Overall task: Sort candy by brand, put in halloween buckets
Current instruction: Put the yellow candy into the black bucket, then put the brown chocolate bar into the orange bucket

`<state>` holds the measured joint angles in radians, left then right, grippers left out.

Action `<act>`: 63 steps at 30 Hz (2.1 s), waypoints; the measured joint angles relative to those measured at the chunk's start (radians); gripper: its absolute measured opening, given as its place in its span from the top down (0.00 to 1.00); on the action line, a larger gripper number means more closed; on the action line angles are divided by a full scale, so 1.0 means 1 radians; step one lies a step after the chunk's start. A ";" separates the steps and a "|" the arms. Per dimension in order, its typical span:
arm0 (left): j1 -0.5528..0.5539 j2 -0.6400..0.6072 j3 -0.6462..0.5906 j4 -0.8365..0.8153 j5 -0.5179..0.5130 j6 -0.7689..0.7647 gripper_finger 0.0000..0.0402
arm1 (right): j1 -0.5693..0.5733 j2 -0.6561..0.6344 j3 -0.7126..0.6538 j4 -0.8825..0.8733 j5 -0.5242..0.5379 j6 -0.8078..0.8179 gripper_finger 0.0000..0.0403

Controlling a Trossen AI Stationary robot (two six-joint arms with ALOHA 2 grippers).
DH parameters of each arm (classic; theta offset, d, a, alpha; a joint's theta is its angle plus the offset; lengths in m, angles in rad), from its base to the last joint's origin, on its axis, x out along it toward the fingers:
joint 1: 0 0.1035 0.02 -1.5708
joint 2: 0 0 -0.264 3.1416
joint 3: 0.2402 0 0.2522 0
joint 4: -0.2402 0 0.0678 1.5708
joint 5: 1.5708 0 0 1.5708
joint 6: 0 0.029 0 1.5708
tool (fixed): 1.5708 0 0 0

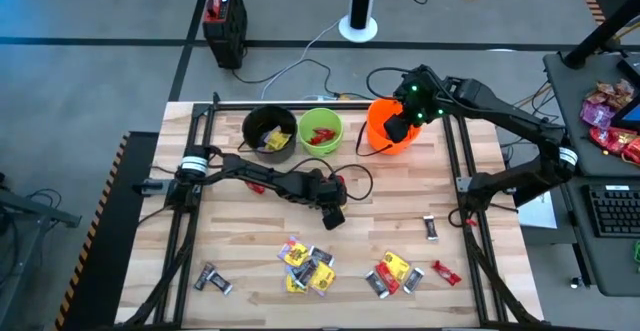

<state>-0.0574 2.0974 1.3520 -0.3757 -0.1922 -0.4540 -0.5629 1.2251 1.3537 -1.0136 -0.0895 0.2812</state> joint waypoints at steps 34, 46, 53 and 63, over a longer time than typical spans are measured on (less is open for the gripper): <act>0.559 -0.775 -0.132 -0.541 -0.045 0.307 0.99 | 0.110 0.001 0.000 0.001 -0.101 0.125 0.43; 0.655 -0.778 -0.256 -0.442 0.029 0.545 0.77 | 0.616 0.045 0.000 0.039 -0.094 0.589 0.43; 0.648 -0.814 -0.249 -0.394 0.068 0.539 0.69 | 0.887 0.230 0.000 0.249 -0.051 0.712 0.43; 0.568 -1.008 -0.222 -0.376 0.349 0.389 0.68 | 0.989 0.509 0.000 0.506 0.142 0.526 0.45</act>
<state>0.5108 1.0890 1.1303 -0.7521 0.1564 -0.0654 0.4266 1.7341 1.3537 -0.5072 0.0529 0.8074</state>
